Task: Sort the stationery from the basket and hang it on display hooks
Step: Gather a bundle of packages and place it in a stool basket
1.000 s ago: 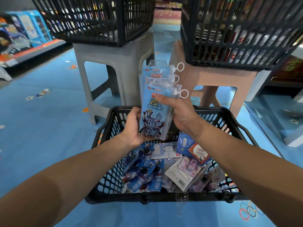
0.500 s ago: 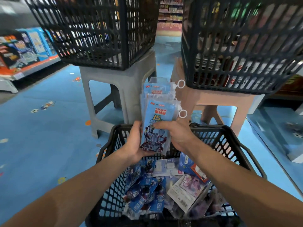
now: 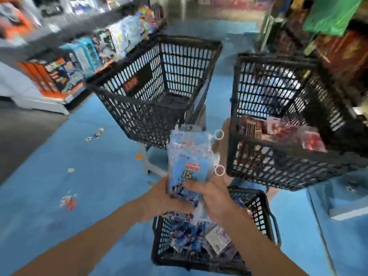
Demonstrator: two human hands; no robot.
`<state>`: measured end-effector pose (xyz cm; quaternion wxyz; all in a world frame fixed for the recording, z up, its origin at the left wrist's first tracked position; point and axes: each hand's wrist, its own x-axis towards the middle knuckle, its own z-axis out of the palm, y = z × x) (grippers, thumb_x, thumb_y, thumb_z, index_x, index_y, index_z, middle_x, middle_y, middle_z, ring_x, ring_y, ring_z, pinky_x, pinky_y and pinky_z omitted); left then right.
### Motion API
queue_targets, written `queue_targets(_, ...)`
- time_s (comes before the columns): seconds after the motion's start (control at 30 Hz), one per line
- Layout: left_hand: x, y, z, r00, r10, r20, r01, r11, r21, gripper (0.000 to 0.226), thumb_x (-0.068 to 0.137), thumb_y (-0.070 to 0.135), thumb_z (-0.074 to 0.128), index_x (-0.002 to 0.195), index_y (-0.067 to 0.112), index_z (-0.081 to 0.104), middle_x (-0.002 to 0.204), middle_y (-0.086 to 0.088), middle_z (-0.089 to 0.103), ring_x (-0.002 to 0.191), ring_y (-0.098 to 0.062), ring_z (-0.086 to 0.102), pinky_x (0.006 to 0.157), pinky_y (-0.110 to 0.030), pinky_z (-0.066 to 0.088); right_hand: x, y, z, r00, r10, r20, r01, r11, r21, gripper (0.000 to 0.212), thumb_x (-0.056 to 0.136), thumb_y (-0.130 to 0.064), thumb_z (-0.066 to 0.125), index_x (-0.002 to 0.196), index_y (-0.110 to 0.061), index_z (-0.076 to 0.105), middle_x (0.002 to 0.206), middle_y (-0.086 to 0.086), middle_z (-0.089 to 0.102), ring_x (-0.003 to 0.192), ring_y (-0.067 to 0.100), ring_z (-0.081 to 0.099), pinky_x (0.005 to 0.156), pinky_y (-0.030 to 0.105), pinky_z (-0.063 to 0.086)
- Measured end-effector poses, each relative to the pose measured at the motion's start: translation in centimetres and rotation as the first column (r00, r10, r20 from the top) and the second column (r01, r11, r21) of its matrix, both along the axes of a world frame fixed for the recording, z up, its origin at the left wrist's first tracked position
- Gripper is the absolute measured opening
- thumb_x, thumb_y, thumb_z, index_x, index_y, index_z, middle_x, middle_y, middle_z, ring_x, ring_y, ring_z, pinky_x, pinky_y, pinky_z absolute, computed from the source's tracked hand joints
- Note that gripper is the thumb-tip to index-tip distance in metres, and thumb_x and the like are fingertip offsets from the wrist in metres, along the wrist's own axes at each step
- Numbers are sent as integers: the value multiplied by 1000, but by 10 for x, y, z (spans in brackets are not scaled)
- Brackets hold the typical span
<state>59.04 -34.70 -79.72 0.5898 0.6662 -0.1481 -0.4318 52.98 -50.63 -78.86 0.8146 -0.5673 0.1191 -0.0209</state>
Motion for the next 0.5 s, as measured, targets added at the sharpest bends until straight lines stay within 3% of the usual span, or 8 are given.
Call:
queue_targets(0.13,-7,-5,93,996,52,67,-54,998,29,43,77,-14,81,113,4,68,97,-8,79,93,-24,76,77,-30,59,-2,4,102,999,33,34,-33,999,-13,43,71,0,74,111,-16,73,108,15,76,103,36,72,92,51,58)
queue_targets(0.27,4,-15,181,998,56,31,-57,998,20,26,84,-17,71,100,2,65,73,2,75,65,-11,71,61,-21,55,13,-10,194,996,80,48,-78,996,-45,48,80,1,74,124,-16,65,118,14,73,111,34,70,96,52,56)
queue_targets(0.4,28,-30,246,989,145,5,-145,989,8,40,85,-11,73,121,5,67,110,-16,77,101,-31,74,86,-41,60,39,-28,258,988,143,58,-140,988,-59,60,83,12,71,136,-10,55,123,16,71,113,34,69,96,50,57)
queue_targets(0.5,53,-40,285,984,174,-21,-174,984,35,49,85,3,77,128,21,64,120,-12,74,114,-32,70,98,-51,57,64,-37,287,994,107,17,-106,992,-73,61,85,19,62,134,-15,54,118,11,73,110,31,70,88,39,60)
